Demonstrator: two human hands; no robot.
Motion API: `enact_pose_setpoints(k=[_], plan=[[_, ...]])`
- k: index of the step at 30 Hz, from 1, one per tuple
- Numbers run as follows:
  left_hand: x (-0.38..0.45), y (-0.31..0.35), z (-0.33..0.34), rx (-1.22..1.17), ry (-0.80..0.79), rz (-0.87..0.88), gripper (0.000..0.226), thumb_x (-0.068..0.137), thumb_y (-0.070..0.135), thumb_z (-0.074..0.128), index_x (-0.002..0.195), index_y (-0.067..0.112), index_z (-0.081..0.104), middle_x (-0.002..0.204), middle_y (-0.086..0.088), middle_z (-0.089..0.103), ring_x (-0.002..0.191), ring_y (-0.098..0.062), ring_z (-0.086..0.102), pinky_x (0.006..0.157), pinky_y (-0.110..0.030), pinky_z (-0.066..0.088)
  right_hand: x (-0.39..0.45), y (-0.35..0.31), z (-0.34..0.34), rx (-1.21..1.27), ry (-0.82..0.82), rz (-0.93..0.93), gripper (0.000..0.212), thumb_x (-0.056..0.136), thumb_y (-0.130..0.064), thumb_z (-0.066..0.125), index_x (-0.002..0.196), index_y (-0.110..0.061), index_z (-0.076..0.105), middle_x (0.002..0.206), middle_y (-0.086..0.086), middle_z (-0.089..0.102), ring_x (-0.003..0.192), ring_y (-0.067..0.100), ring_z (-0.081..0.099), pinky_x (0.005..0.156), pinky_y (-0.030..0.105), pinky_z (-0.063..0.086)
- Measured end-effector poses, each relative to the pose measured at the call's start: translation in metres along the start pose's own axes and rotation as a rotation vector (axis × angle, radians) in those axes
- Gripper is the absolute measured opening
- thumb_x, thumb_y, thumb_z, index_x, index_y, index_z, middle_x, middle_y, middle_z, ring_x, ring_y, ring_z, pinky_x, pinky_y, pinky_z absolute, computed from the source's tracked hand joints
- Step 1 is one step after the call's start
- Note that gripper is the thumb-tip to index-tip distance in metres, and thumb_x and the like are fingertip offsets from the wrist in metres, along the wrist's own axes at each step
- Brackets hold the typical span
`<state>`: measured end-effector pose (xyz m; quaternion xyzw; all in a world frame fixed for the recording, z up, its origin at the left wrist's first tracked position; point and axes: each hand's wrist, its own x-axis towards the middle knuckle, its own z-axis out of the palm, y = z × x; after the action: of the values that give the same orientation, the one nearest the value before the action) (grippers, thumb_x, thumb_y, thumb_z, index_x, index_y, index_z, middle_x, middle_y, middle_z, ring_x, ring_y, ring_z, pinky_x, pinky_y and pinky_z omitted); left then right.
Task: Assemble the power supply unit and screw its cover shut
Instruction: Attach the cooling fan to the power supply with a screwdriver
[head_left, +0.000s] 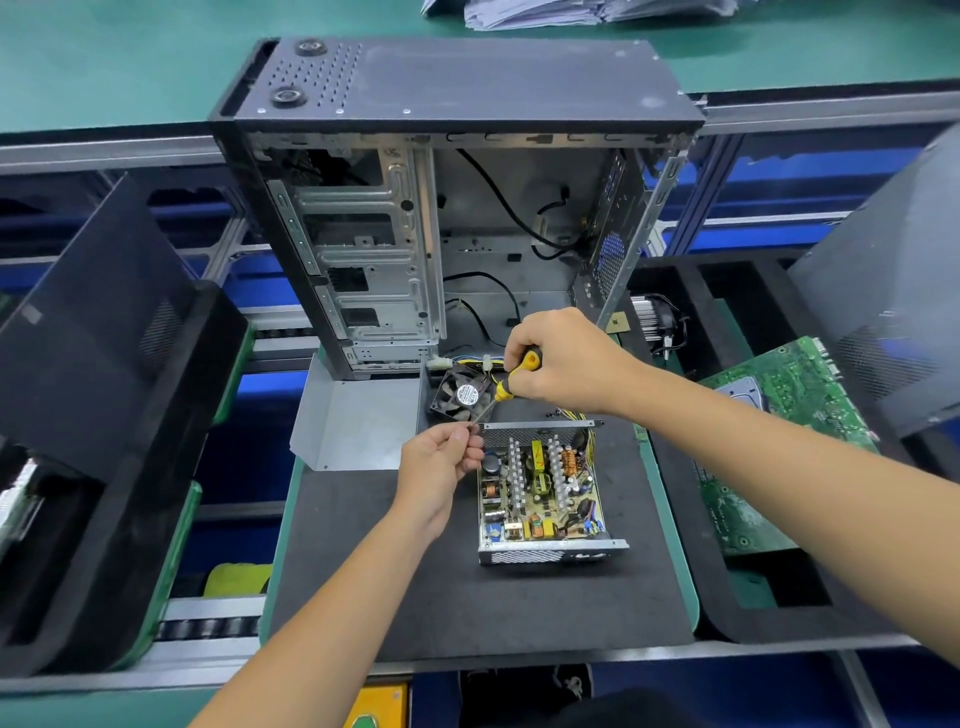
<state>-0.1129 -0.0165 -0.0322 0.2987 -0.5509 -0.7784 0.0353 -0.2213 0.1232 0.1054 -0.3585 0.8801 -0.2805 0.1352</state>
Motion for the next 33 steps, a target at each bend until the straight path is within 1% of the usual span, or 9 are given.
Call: enact_pose_setpoints(k=[10, 16, 19, 21, 23, 25, 27, 30, 33], plan=[[0.006, 0.007, 0.002, 0.152, 0.04, 0.069, 0.023, 0.1, 0.009, 0.047, 0.089, 0.008, 0.067, 0.071, -0.002, 0.063, 0.058, -0.006, 0.054, 0.056, -0.017, 0.047, 0.002, 0.0, -0.001, 0.002, 0.007, 0.004, 0.004, 0.076, -0.013, 0.067, 0.077, -0.013, 0.071, 0.075, -0.003, 0.065, 0.061, 0.005, 0.052, 0.056, 0.023, 0.042], [0.01, 0.011, 0.003, 0.234, 0.027, 0.127, 0.019, 0.097, 0.006, 0.052, 0.085, 0.011, 0.067, 0.069, 0.0, 0.065, 0.057, -0.004, 0.056, 0.055, -0.015, 0.047, 0.0, 0.001, -0.003, 0.031, 0.027, 0.009, 0.002, 0.075, -0.015, 0.07, 0.076, -0.016, 0.072, 0.07, -0.005, 0.063, 0.049, -0.001, 0.047, 0.049, 0.018, 0.034], [0.008, 0.015, 0.004, 0.205, -0.029, 0.155, 0.018, 0.095, 0.003, 0.054, 0.085, 0.009, 0.067, 0.07, -0.001, 0.065, 0.06, -0.008, 0.057, 0.058, -0.018, 0.049, 0.0, 0.002, -0.006, 0.287, 0.073, 0.056, 0.003, 0.074, -0.015, 0.072, 0.074, -0.012, 0.071, 0.065, 0.002, 0.065, 0.051, 0.001, 0.051, 0.051, 0.026, 0.045], [0.005, 0.019, 0.008, 0.191, -0.107, 0.169, 0.017, 0.094, 0.002, 0.055, 0.083, 0.008, 0.067, 0.069, 0.0, 0.066, 0.061, -0.009, 0.058, 0.059, -0.018, 0.05, 0.001, 0.002, -0.005, 0.566, 0.11, 0.087, 0.021, 0.081, -0.019, 0.072, 0.078, 0.001, 0.065, 0.069, 0.009, 0.063, 0.06, 0.009, 0.056, 0.058, 0.024, 0.048], [0.002, 0.024, 0.014, 0.225, -0.197, 0.185, 0.017, 0.093, 0.003, 0.057, 0.081, 0.007, 0.067, 0.069, -0.001, 0.068, 0.063, -0.01, 0.06, 0.061, -0.018, 0.051, 0.006, 0.001, -0.002, 0.65, 0.169, 0.121, 0.038, 0.09, -0.027, 0.064, 0.079, 0.007, 0.055, 0.071, 0.011, 0.057, 0.063, 0.012, 0.057, 0.064, 0.029, 0.049], [0.001, 0.026, 0.018, 0.319, -0.248, 0.197, 0.015, 0.092, 0.002, 0.058, 0.08, 0.006, 0.067, 0.073, -0.005, 0.07, 0.066, -0.013, 0.063, 0.064, -0.02, 0.052, 0.014, -0.002, -0.002, 0.596, 0.24, 0.136, 0.038, 0.094, -0.029, 0.057, 0.077, 0.005, 0.051, 0.071, 0.012, 0.06, 0.063, 0.016, 0.06, 0.066, 0.039, 0.052], [0.001, 0.025, 0.016, 0.4, -0.234, 0.194, 0.013, 0.091, 0.0, 0.058, 0.082, 0.005, 0.065, 0.078, -0.009, 0.07, 0.067, -0.013, 0.064, 0.067, -0.021, 0.053, 0.02, -0.003, -0.005, 0.444, 0.242, 0.123, 0.031, 0.094, -0.027, 0.055, 0.071, -0.007, 0.047, 0.068, 0.01, 0.06, 0.058, 0.018, 0.06, 0.06, 0.037, 0.05], [0.003, 0.022, 0.009, 0.438, -0.155, 0.166, 0.017, 0.09, -0.008, 0.051, 0.087, 0.006, 0.061, 0.077, -0.006, 0.068, 0.063, -0.01, 0.061, 0.063, -0.018, 0.051, 0.022, 0.0, 0.0, 0.005, 0.007, 0.181, 0.036, 0.088, -0.026, 0.058, 0.062, -0.011, 0.039, 0.062, 0.006, 0.047, 0.056, 0.022, 0.043, 0.051, 0.029, 0.032], [0.005, 0.026, 0.007, 0.498, -0.064, 0.181, 0.031, 0.08, -0.009, 0.043, 0.07, 0.015, 0.06, 0.057, 0.01, 0.057, 0.054, -0.004, 0.05, 0.055, -0.013, 0.041, 0.009, 0.004, 0.03, -0.39, -0.256, 0.322, 0.026, 0.087, -0.023, 0.059, 0.07, -0.01, 0.044, 0.073, 0.005, 0.05, 0.055, 0.019, 0.046, 0.045, 0.025, 0.034]])
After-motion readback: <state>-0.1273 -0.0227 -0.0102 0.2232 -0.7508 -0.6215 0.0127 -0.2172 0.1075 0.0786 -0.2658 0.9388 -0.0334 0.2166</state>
